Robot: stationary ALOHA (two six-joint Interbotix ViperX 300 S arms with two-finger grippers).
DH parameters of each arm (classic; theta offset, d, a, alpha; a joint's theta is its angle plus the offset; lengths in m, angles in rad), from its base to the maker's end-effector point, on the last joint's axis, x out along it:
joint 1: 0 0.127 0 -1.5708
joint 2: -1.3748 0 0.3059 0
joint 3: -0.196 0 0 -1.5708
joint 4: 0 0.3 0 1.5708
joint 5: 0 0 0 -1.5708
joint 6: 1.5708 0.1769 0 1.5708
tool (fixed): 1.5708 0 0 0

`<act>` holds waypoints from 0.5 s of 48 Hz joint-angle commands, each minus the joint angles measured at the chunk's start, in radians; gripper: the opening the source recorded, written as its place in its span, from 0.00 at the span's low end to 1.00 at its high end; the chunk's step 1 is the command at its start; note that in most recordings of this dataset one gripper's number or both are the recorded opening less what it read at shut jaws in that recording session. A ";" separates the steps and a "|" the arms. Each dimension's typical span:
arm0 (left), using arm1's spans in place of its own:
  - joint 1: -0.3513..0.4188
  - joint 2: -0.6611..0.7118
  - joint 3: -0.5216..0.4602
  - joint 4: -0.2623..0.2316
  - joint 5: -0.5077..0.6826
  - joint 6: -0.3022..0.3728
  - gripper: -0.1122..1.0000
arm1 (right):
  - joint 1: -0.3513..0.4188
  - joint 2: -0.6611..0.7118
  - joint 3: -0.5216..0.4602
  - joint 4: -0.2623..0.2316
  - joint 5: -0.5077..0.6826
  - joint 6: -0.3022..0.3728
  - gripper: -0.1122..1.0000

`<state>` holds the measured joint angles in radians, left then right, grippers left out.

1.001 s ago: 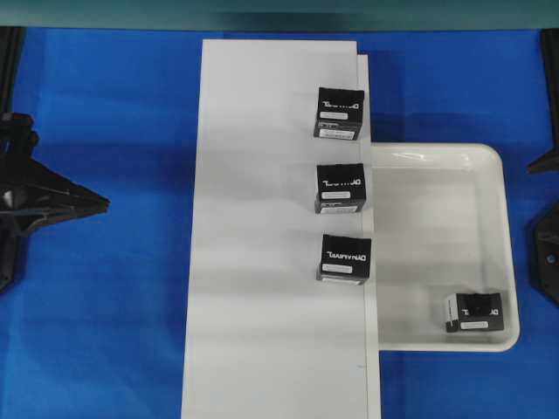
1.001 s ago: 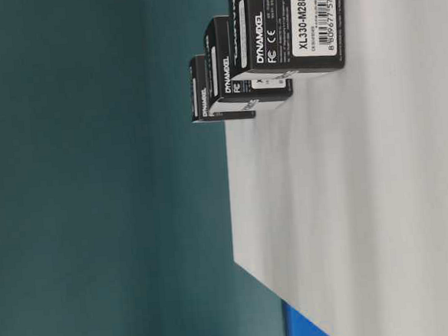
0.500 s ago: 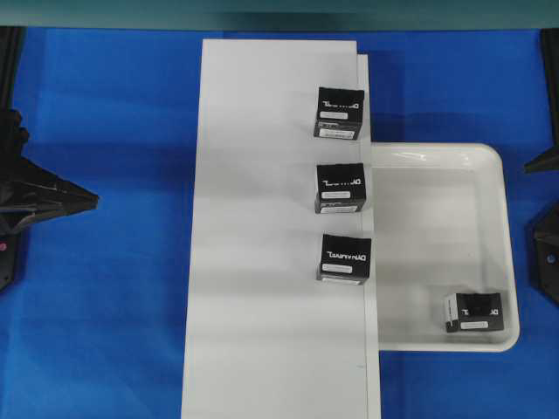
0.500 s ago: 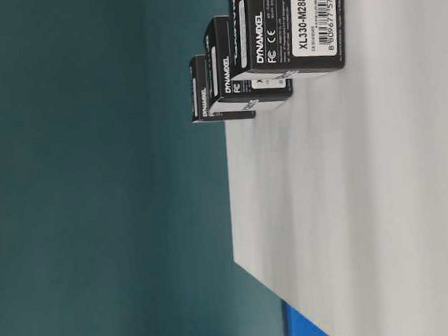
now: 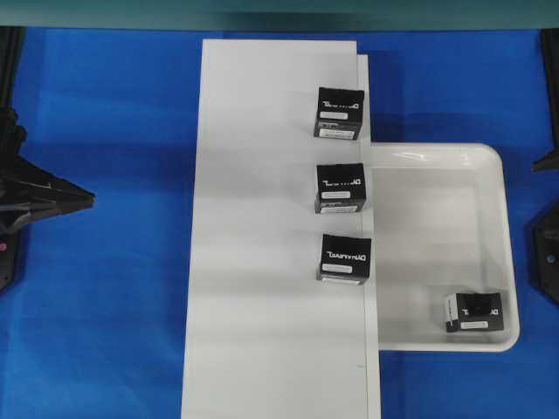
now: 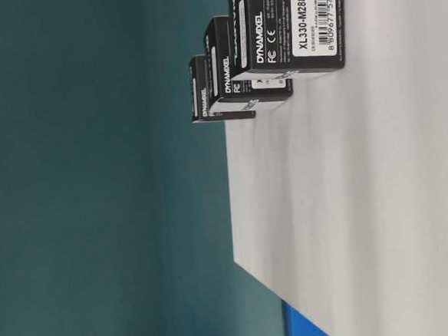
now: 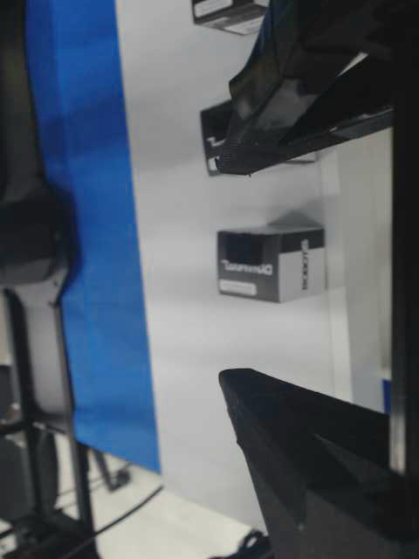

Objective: Place the box from the white plastic tray onto the white base.

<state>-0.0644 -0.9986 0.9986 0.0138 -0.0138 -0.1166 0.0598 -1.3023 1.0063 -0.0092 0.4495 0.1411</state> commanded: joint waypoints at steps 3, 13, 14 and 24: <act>-0.002 0.005 -0.009 0.003 -0.009 -0.003 0.04 | -0.002 -0.012 -0.006 -0.003 -0.011 0.000 0.99; -0.002 -0.002 -0.006 0.003 -0.003 0.002 0.04 | -0.002 -0.011 -0.005 -0.003 -0.018 0.002 0.99; -0.002 -0.003 -0.005 0.003 -0.003 0.002 0.04 | -0.002 -0.011 -0.005 -0.002 -0.020 0.002 0.99; -0.002 -0.008 0.000 0.003 -0.003 -0.002 0.04 | -0.002 -0.002 0.003 -0.002 -0.043 0.002 0.99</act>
<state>-0.0644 -1.0094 1.0094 0.0138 -0.0123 -0.1181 0.0583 -1.3131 1.0140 -0.0092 0.4264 0.1427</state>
